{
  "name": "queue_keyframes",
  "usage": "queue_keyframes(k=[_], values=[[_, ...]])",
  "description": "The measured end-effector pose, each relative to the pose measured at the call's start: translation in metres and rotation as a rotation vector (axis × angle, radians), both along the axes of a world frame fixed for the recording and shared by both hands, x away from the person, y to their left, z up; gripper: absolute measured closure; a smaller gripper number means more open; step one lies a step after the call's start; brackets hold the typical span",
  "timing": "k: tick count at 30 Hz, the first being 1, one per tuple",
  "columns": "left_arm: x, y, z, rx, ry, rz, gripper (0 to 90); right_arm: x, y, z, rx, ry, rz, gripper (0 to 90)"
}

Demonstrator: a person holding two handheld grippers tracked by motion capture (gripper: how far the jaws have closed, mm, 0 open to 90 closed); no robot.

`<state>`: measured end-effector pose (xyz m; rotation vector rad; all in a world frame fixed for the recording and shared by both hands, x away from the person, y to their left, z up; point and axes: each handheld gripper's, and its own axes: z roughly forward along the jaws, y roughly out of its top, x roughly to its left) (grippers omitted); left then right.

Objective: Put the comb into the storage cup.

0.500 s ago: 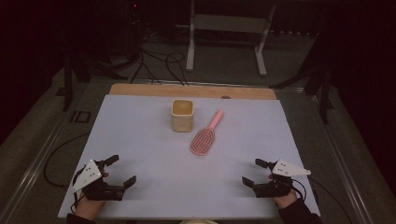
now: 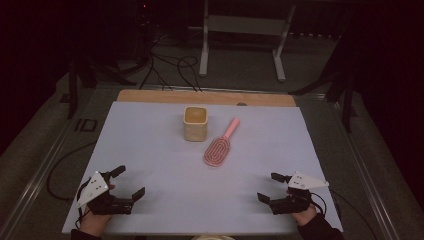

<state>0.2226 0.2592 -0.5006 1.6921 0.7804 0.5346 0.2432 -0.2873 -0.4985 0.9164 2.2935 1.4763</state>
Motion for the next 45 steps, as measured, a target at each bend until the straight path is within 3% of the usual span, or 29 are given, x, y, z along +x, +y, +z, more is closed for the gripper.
queue_keyframes(k=[11, 19, 25, 33, 35, 45], values=[[-0.002, 0.002, 0.0, 0.001, -0.003, 0.01, 0.1, -0.001, 0.007, 0.004, -0.008, 0.028, 0.038, 8.3], [-0.002, 0.001, 0.0, 0.005, -0.001, 0.004, 0.1, -0.004, 0.009, 0.01, -0.013, 0.025, 0.048, 8.3], [-0.002, 0.001, 0.001, -0.007, 0.002, -0.006, 0.1, -0.006, 0.009, 0.017, -0.002, 0.012, 0.037, 8.3], [-0.001, -0.001, 0.0, -0.003, 0.004, -0.013, 0.1, -0.013, 0.013, 0.037, 0.007, -0.034, 0.044, 8.3], [-0.001, -0.001, 0.0, 0.001, 0.002, -0.013, 0.1, -0.013, 0.014, 0.041, 0.035, -0.034, 0.052, 8.3], [-0.001, 0.0, 0.0, -0.012, 0.0, -0.007, 0.1, -0.009, 0.016, 0.061, 0.025, -0.083, 0.058, 8.3]])
